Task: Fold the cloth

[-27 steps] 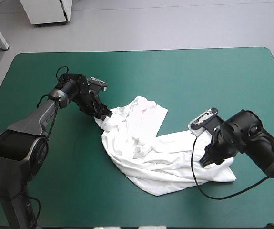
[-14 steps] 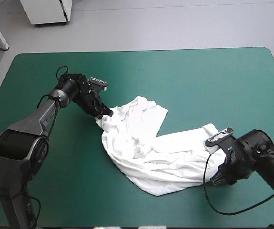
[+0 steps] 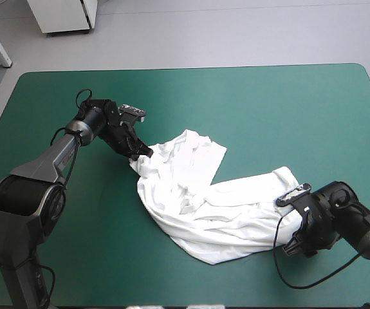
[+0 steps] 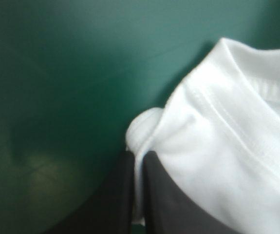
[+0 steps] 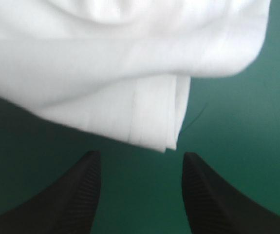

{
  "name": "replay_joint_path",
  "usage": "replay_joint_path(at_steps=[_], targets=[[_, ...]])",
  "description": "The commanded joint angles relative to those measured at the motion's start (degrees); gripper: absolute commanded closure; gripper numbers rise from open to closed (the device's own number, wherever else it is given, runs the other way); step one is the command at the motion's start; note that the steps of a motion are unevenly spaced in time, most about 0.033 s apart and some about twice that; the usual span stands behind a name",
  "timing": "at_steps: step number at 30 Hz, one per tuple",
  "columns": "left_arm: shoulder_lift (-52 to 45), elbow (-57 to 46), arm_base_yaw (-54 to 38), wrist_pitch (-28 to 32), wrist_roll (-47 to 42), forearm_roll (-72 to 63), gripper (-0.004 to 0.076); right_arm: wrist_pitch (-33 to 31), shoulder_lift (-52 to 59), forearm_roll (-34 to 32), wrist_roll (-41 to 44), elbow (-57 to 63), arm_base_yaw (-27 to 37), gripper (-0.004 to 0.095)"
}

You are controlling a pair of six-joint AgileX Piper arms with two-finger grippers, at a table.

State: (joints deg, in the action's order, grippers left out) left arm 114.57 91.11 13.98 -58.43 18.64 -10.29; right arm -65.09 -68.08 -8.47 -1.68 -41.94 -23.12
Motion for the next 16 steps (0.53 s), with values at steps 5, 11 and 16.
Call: replay_joint_path(at_steps=[5, 11, 16], targets=[[-2.6, 1.4, 0.35, -0.02, 0.15, -1.6, 0.0733, 4.36, -4.16, 0.04, -0.67, -1.02, 2.61, 0.0424], [-2.6, 1.4, 0.35, 0.08, 0.41, -1.86, 0.0733, 7.42, -6.93, 2.32, -1.8, -1.02, 5.02, 0.0424], [-2.6, 1.4, 0.35, -0.03, 0.41, -1.86, 0.0733, 7.57, -11.44, 4.42, -2.86, -1.02, 5.02, 0.0467]])
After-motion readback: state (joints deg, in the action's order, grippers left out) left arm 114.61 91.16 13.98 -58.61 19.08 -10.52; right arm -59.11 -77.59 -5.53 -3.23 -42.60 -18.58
